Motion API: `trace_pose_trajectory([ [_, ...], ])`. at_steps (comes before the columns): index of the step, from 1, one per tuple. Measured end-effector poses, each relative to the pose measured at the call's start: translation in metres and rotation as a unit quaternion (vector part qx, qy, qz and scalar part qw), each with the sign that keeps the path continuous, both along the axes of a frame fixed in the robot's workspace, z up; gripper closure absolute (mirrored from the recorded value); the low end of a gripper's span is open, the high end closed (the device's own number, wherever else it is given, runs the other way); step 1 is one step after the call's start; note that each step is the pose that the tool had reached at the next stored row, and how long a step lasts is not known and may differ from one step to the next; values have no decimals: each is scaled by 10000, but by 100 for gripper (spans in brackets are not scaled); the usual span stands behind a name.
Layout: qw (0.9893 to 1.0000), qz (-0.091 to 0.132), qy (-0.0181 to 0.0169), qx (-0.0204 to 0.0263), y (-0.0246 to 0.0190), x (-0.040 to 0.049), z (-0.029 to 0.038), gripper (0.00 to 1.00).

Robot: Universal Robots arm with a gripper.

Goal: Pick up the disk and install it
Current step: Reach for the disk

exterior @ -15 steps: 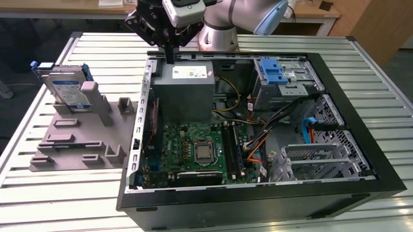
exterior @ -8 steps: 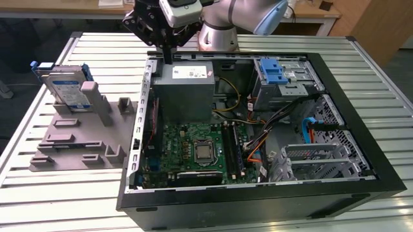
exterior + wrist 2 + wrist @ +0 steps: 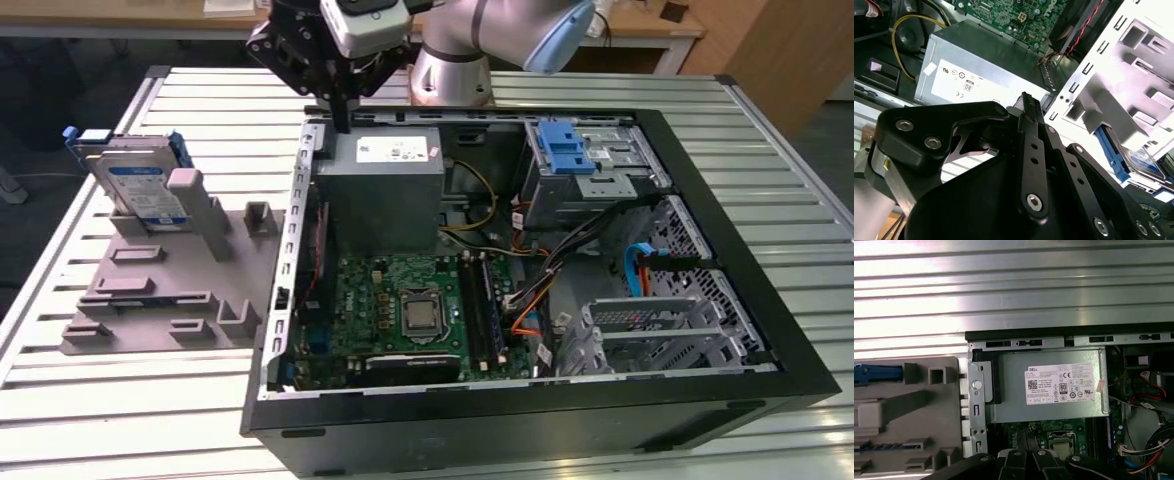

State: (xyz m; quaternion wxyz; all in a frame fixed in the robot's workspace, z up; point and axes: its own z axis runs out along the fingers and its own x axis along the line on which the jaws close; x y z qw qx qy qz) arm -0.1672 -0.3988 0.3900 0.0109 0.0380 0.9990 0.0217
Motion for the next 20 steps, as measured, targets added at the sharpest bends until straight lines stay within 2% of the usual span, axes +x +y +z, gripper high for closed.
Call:
trace_pose_trajectory([
  [20, 10000, 1, 9, 0, 1, -128, -12, 89],
])
